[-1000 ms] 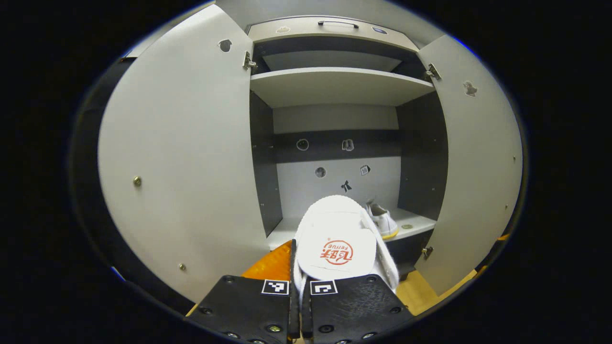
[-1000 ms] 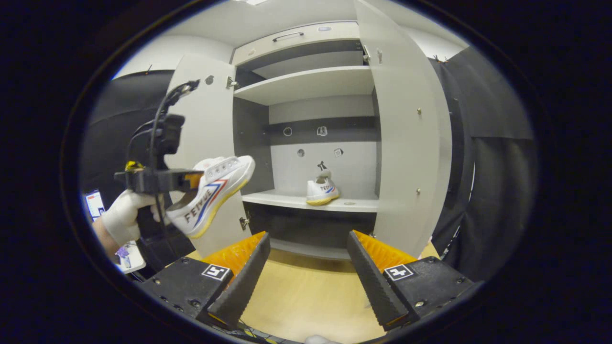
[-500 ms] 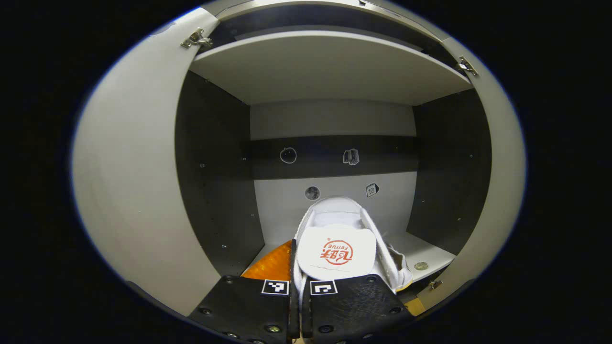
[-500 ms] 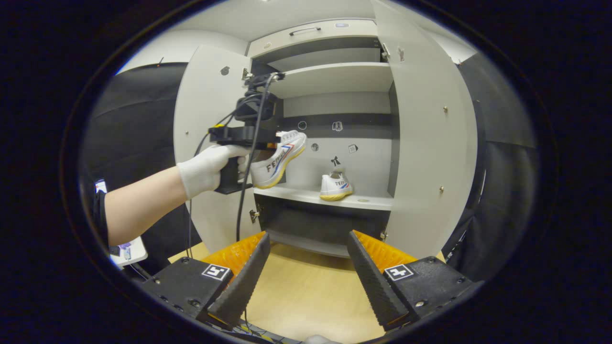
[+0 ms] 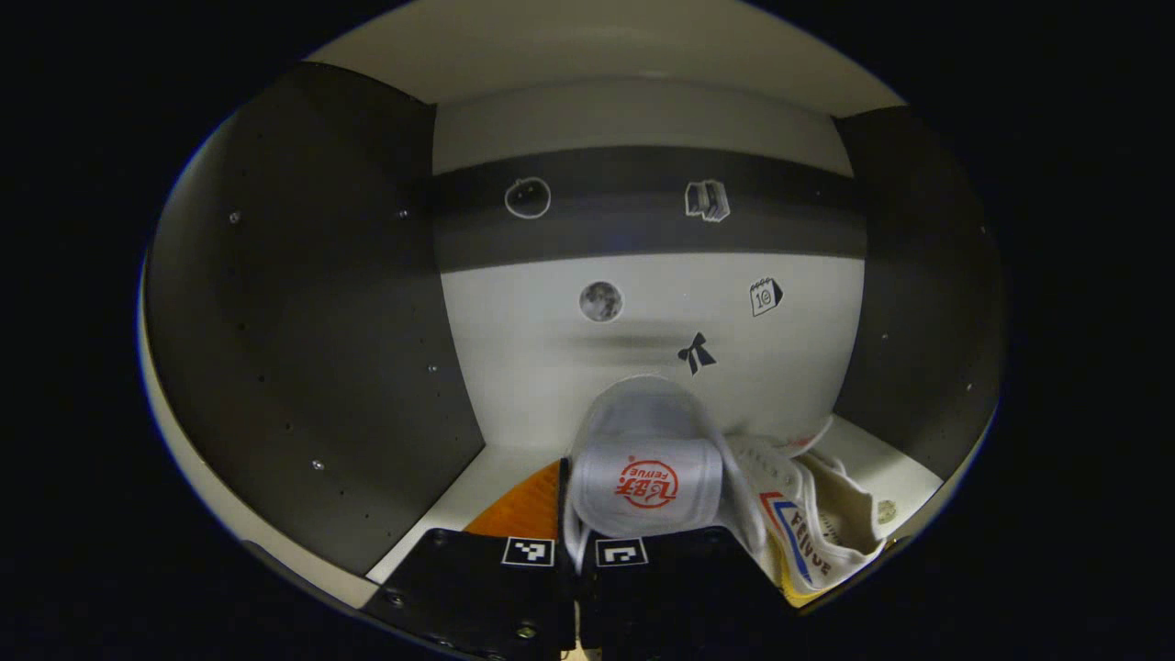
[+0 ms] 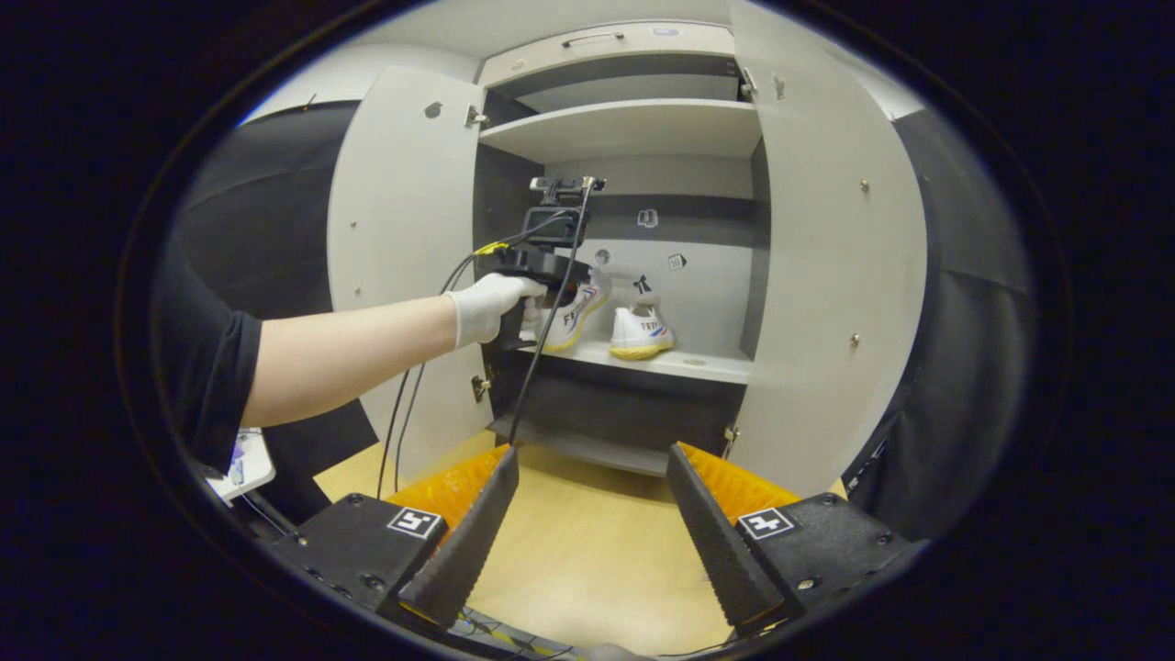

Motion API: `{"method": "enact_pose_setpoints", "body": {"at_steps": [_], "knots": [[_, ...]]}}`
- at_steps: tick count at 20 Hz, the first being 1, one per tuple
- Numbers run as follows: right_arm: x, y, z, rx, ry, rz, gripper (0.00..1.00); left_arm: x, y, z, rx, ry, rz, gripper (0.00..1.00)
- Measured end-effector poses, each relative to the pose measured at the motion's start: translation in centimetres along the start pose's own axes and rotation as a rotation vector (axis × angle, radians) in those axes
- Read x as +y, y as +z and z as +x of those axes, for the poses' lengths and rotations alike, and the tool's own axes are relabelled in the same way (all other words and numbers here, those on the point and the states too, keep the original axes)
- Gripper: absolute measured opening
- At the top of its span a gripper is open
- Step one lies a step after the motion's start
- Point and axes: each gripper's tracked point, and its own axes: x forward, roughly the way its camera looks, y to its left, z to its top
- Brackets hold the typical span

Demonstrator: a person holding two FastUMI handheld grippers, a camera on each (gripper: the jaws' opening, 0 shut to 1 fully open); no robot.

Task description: Grab one shoe with the right hand and put it into the shoe cabinet, grab the other shoe with the left hand and put it into the shoe cabinet; then close the right door with the right hand and the left door with the left hand.

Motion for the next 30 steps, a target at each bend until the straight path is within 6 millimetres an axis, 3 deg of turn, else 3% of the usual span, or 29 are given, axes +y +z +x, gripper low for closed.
{"method": "enact_pose_setpoints", "body": {"at_steps": [8, 9, 10, 11, 13, 14, 15, 16, 17, 18, 19, 21, 22, 23, 30], "knots": [[-0.2, -0.5, 0.5, 0.028, 0.010, 0.004, 1.00, 0.1, -3.1, 1.8, 0.178, -0.005, -0.007, 0.06], [-0.5, -0.4, 0.5, 0.025, 0.007, 0.006, 1.00, -0.2, -3.3, 1.8, 0.186, -0.022, -0.020, 0.20], [-0.7, -0.5, 0.6, 0.028, 0.003, 0.008, 1.00, -0.2, -3.8, 1.7, 0.200, -0.020, -0.030, 0.27], [-0.8, -0.5, 0.6, 0.030, 0.002, 0.012, 1.00, -0.2, -3.7, 1.7, 0.197, -0.036, -0.034, 0.20], [-1.0, -0.5, 0.5, 0.030, 0.000, 0.018, 1.00, -0.1, -3.5, 1.3, 0.198, -0.037, -0.035, 0.28], [-1.1, -0.4, 0.6, 0.029, -0.002, 0.018, 1.00, -0.2, -3.3, 1.2, 0.188, -0.050, -0.042, 0.27], [-1.2, -0.3, 0.6, 0.027, -0.003, 0.018, 1.00, -0.1, -2.8, 0.8, 0.173, -0.055, -0.048, 0.60], [-1.2, -0.1, 0.6, 0.021, -0.003, 0.017, 1.00, 0.2, -2.5, 0.4, 0.159, -0.051, -0.052, 0.54], [-1.2, 0.1, 0.6, 0.014, -0.006, 0.017, 1.00, 0.5, -2.0, -0.2, 0.143, -0.046, -0.051, 0.73], [-1.2, 0.3, 0.5, 0.007, -0.006, 0.017, 1.00, 0.8, -1.4, -0.9, 0.124, -0.040, -0.050, 0.80], [-1.1, 0.7, 0.5, -0.004, -0.005, 0.017, 1.00, 1.1, -0.8, -1.7, 0.107, -0.037, -0.049, 0.96], [-1.1, 1.1, 0.4, -0.018, -0.012, 0.014, 1.00, 1.9, 0.4, -3.3, 0.055, -0.021, -0.048, 0.98], [-0.9, 1.2, 0.4, -0.025, -0.013, 0.016, 1.00, 2.3, 1.0, -4.3, 0.028, -0.009, -0.044, 0.89], [-0.9, 1.5, 0.3, -0.031, -0.014, 0.018, 1.00, 2.5, 1.5, -5.3, 0.005, -0.006, -0.045, 0.98], [-1.4, 3.8, -0.6, -0.102, -0.066, 0.017, 1.00, 3.0, 4.4, -14.5, -0.160, -0.018, 0.002, 0.97]]}}
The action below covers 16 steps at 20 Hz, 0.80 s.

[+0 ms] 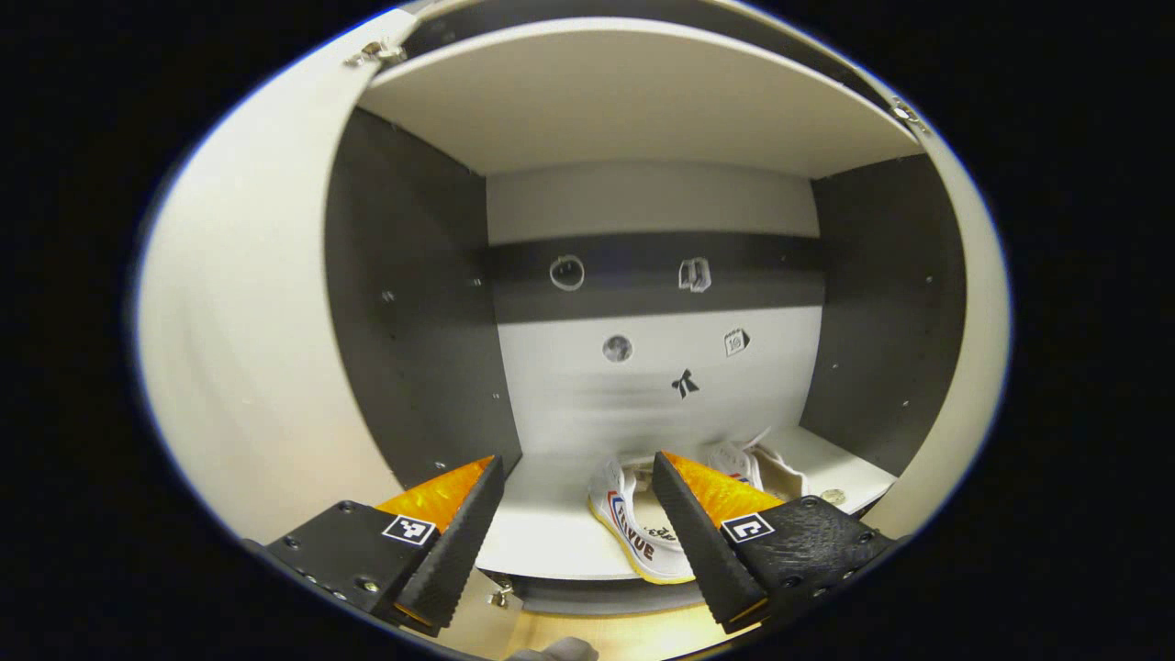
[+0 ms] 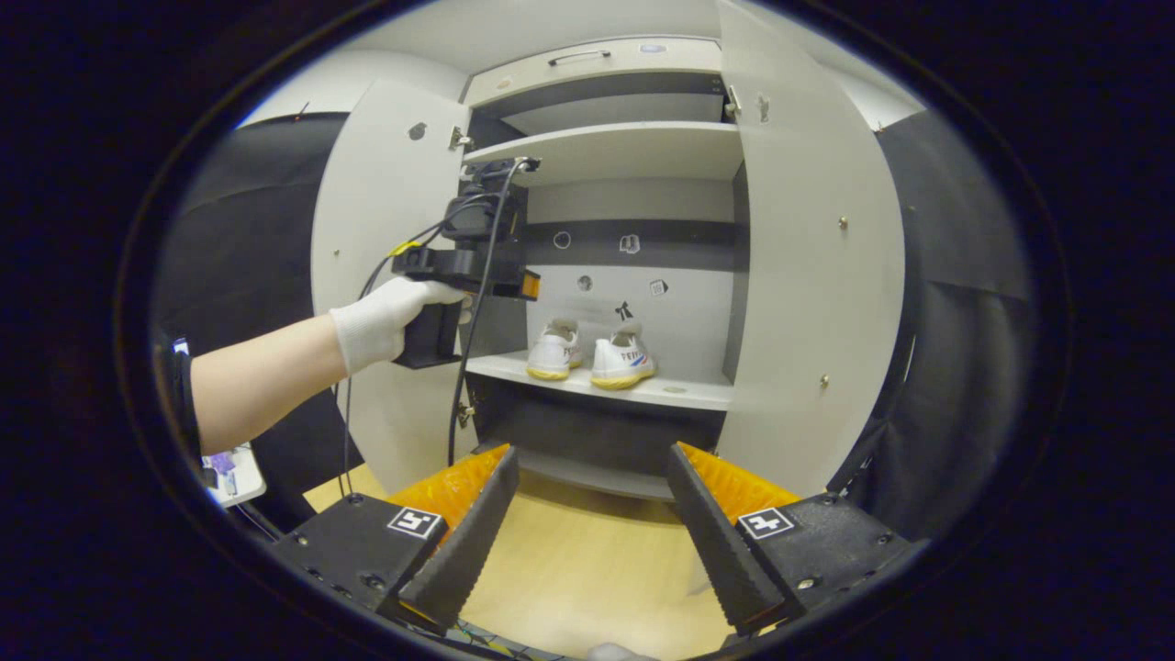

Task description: Grab one shoe with the right hand and put it into the shoe cabinet, grab the other shoe with the left hand and put it into the shoe cabinet; then close the right door with the right hand and the left door with the left hand.

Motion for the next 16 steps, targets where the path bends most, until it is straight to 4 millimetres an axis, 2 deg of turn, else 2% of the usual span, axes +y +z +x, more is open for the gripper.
{"method": "enact_pose_setpoints", "body": {"at_steps": [2, 7, 10, 16], "knots": [[-0.2, 0.5, -0.1, -0.013, -0.016, 0.009, 1.00, 0.2, 0.8, -2.5, -0.035, -0.006, 0.012, 0.97], [-0.3, 1.7, -0.9, -0.048, -0.057, 0.023, 1.00, 0.9, 2.3, -10.3, -0.140, -0.024, 0.028, 0.97], [-0.2, 2.4, -1.7, -0.068, -0.080, 0.034, 1.00, 1.5, 1.8, -14.0, -0.182, -0.022, 0.033, 0.97], [-0.5, 3.4, -3.7, -0.115, -0.135, 0.048, 1.00, 4.7, -0.2, -22.2, -0.208, 0.009, -0.032, 0.96]]}}
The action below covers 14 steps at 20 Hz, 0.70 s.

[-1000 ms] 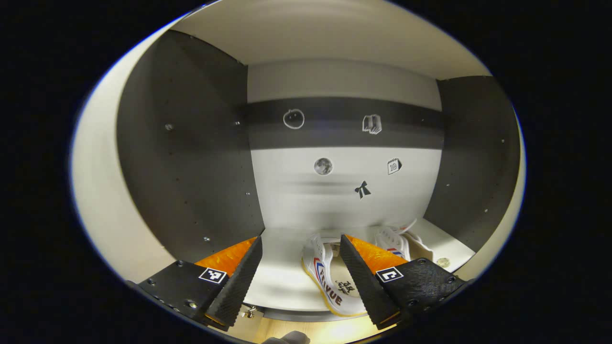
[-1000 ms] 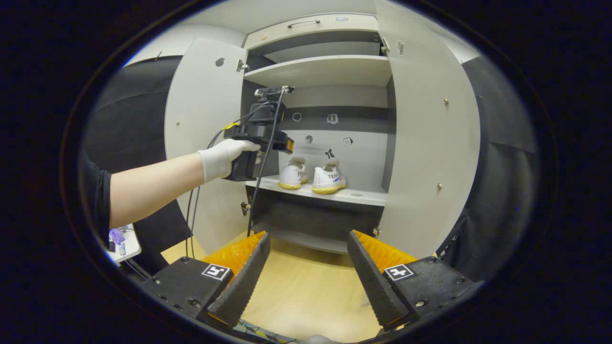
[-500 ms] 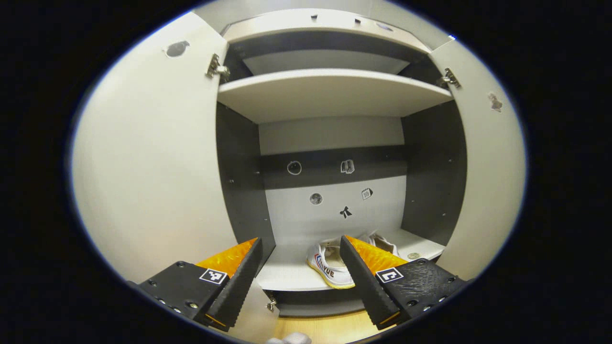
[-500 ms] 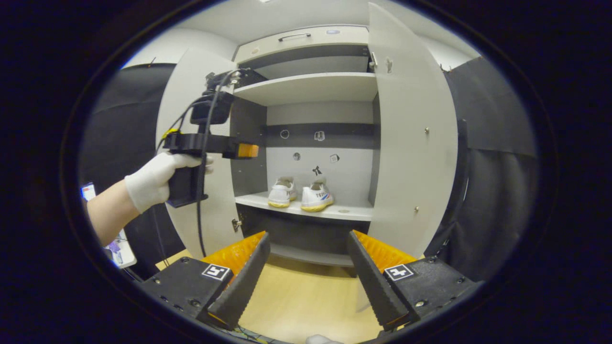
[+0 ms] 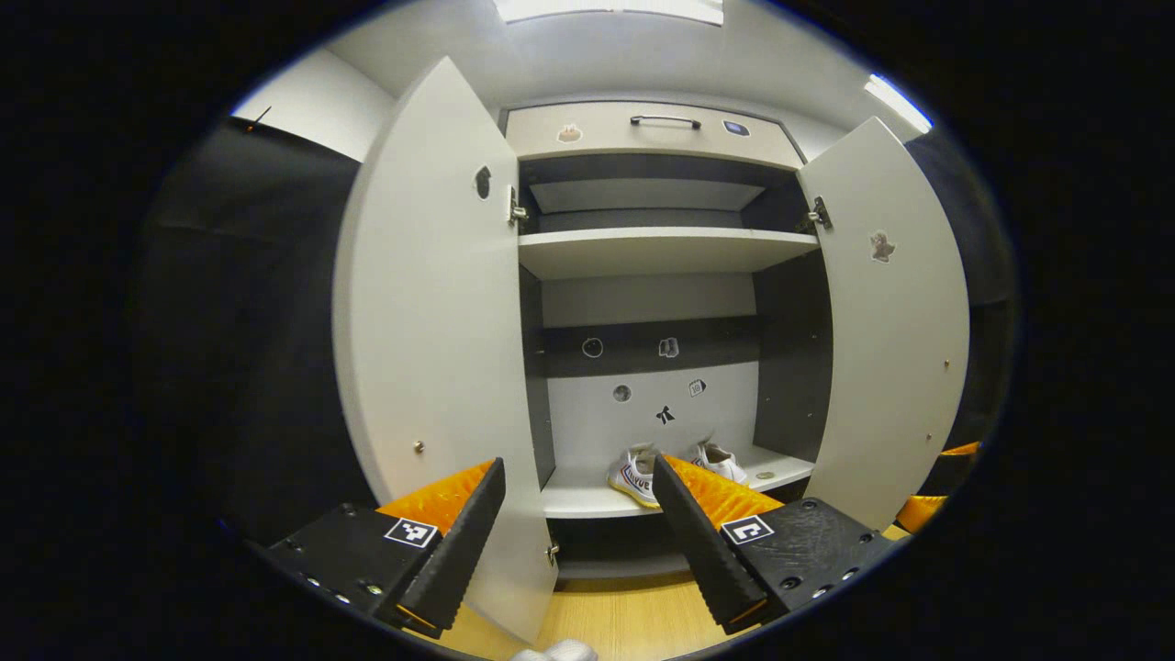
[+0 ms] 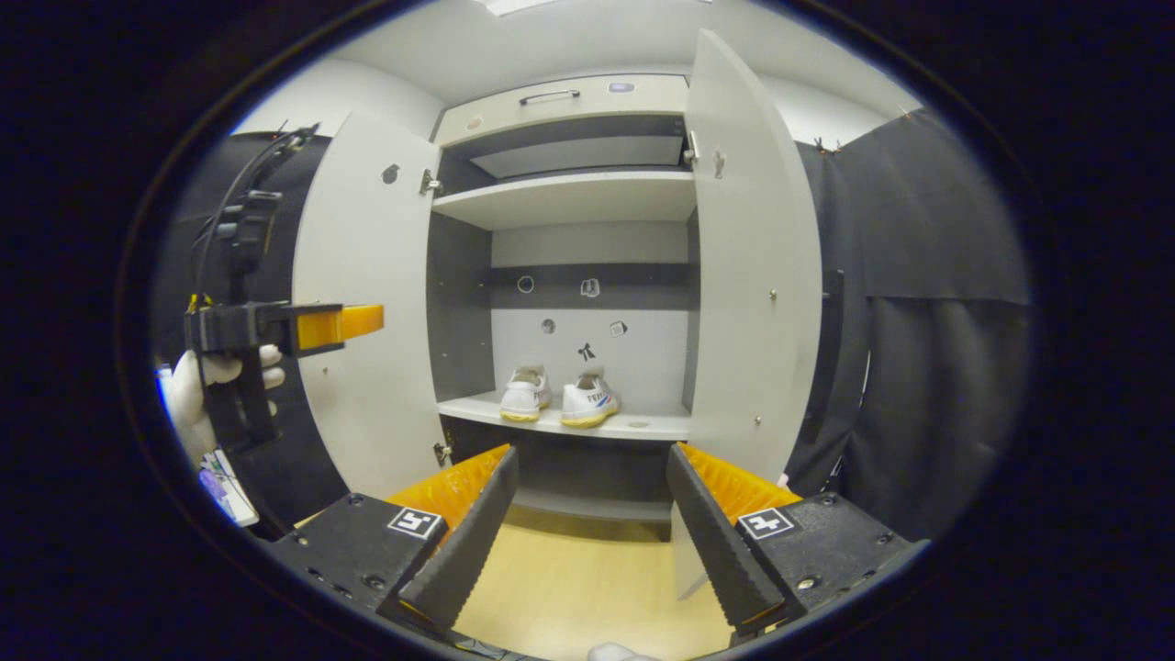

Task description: Grab one shoe with the right hand and put it into the shoe cabinet, grab the other shoe with the left hand and put it into the shoe cabinet; then close the right door with the right hand and the left door with the left hand.

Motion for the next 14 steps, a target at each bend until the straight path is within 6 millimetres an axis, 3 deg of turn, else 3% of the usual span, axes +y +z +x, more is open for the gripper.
{"method": "enact_pose_setpoints", "body": {"at_steps": [5, 9, 14], "knots": [[-0.5, 0.2, -2.0, -0.016, -0.032, 0.003, 1.00, 1.6, -3.4, -6.1, 0.038, 0.036, -0.019, 0.96], [-1.6, -0.4, -3.5, -0.004, -0.061, 0.008, 1.00, 1.1, -6.2, -9.8, 0.066, 0.028, -0.043, 0.96], [-4.2, 0.3, -4.1, -0.018, -0.106, 0.007, 1.00, 0.1, -6.4, -11.1, 0.062, 0.008, -0.056, 0.96]]}}
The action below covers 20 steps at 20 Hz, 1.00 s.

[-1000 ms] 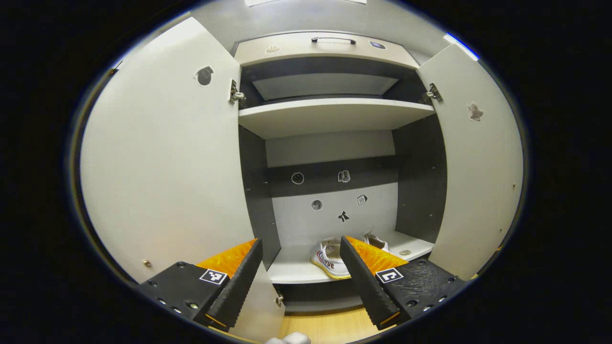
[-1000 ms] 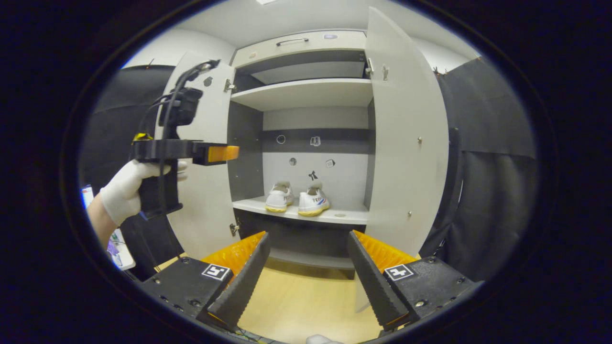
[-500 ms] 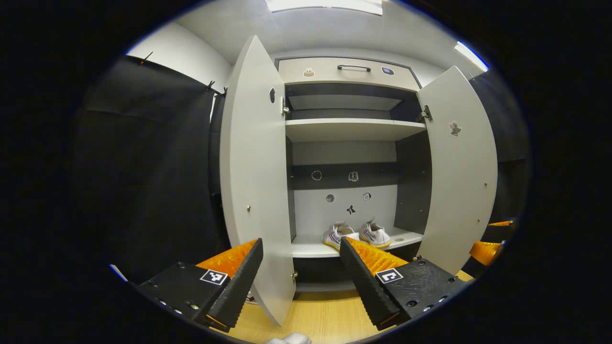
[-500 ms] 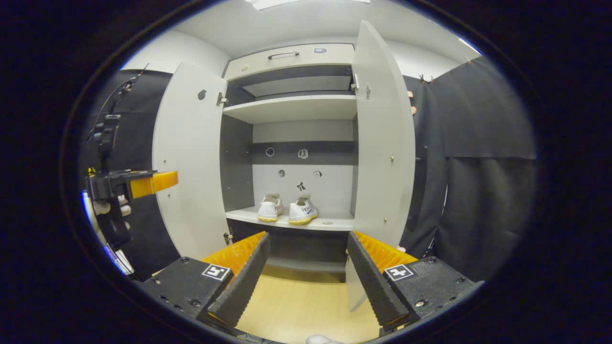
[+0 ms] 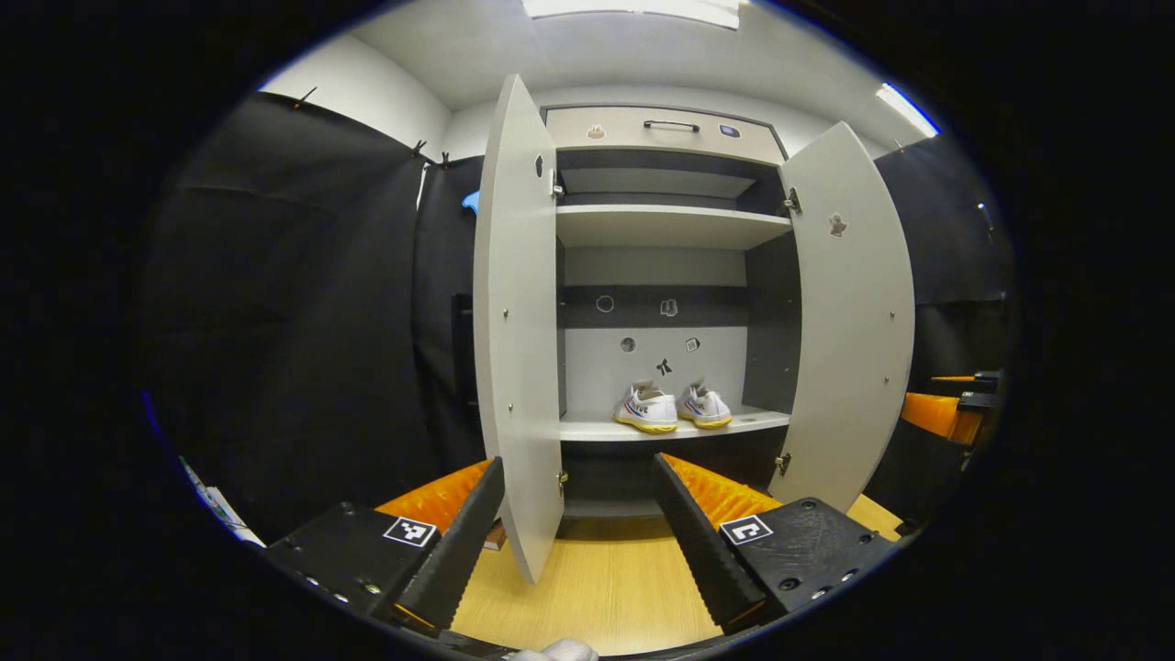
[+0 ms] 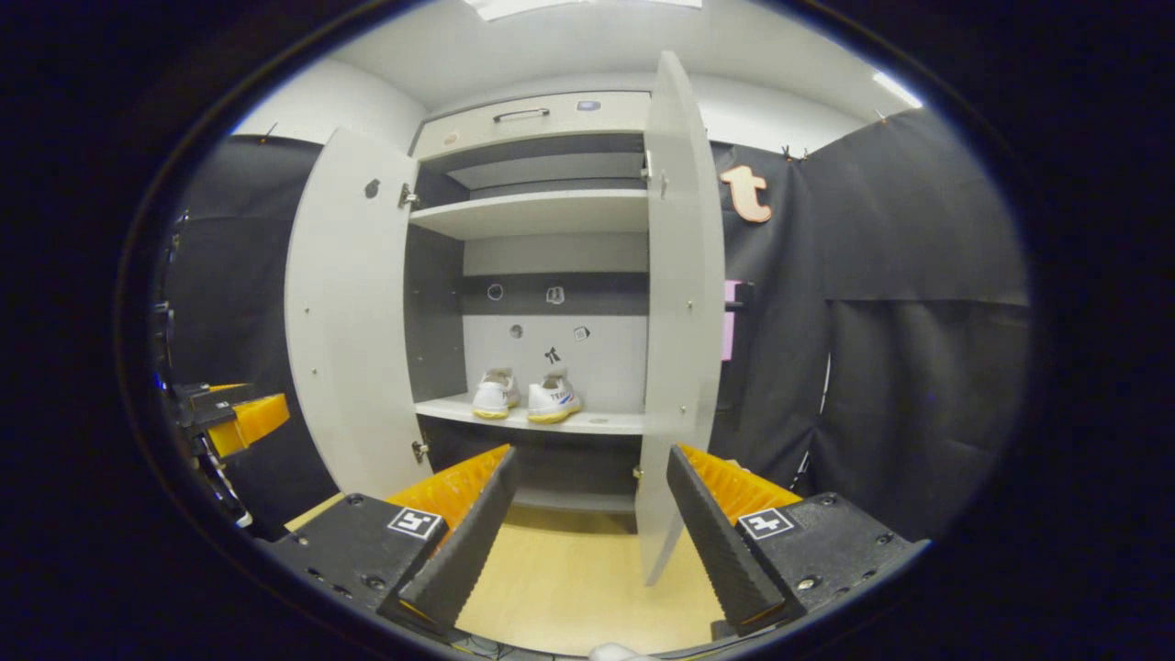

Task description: Grab one shoe with the right hand and put it into the shoe cabinet, grab the other shoe with the left hand and put it into the shoe cabinet; then close the right door with the right hand and the left door with the left hand.

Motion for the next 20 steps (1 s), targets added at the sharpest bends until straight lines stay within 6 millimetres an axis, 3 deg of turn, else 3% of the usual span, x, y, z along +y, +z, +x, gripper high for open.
{"method": "enact_pose_setpoints", "body": {"at_steps": [4, 7, 11, 13, 16, 20], "knots": [[-6.6, 2.3, -0.2, -0.046, -0.114, 0.001, 1.00, -0.9, 0.1, -0.1, -0.016, -0.020, 0.005, 0.96], [-12.7, 3.8, 1.0, -0.078, -0.229, 0.006, 1.00, -1.9, -0.3, -0.3, -0.013, -0.030, 0.008, 0.96], [-17.3, 4.8, 3.6, -0.076, -0.274, 0.014, 1.00, -2.6, -0.4, -0.1, -0.011, -0.020, -0.003, 0.96], [-17.2, 4.9, 6.1, -0.069, -0.250, 0.025, 1.00, -2.7, -0.2, 0.0, -0.018, -0.007, -0.006, 0.96], [-16.4, 5.5, 8.1, -0.068, -0.181, -0.001, 1.00, -2.8, -0.3, 0.0, -0.018, 0.009, -0.018, 0.96], [-15.5, 5.8, 8.8, -0.061, -0.131, -0.021, 0.96, -2.9, -0.8, 0.4, 0.000, 0.031, -0.034, 0.96]]}}
